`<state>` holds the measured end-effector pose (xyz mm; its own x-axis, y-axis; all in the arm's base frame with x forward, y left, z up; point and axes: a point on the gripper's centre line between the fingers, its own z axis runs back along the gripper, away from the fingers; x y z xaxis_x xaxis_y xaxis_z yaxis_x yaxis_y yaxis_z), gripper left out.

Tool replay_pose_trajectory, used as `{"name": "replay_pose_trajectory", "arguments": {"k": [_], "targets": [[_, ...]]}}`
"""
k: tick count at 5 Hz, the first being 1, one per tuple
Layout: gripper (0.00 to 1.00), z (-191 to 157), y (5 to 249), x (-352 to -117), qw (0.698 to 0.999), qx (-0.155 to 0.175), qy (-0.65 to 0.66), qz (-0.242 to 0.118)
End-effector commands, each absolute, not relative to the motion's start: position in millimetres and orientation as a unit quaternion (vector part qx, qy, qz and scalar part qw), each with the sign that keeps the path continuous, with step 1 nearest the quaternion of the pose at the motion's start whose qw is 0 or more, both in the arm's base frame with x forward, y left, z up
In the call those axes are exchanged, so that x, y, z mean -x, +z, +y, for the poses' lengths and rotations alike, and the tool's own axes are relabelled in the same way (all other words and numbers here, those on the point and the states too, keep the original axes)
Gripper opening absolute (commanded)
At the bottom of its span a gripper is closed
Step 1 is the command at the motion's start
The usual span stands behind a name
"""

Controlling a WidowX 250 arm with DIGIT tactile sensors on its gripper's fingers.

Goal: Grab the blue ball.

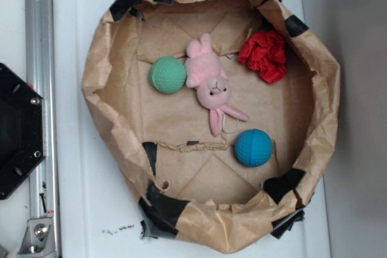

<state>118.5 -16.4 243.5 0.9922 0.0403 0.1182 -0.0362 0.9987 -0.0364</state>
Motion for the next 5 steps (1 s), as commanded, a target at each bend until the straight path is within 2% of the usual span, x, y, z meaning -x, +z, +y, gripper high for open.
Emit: {"name": "replay_pose_trajectory", "arguments": {"k": [1, 2, 3, 4, 5], "targets": [[1.0, -16, 243, -119, 0.998, 0.017, 0.019, -0.06], [1.0, 6, 193, -158, 0.997, 0.036, -0.006, -0.074], [1.0, 5, 178, -200, 0.987, 0.058, -0.094, -0.114], [1.0, 14, 174, -240, 0.982, 0.064, -0.105, -0.146], [1.0, 13, 155, -271, 0.979, 0.036, -0.134, -0.151]]}}
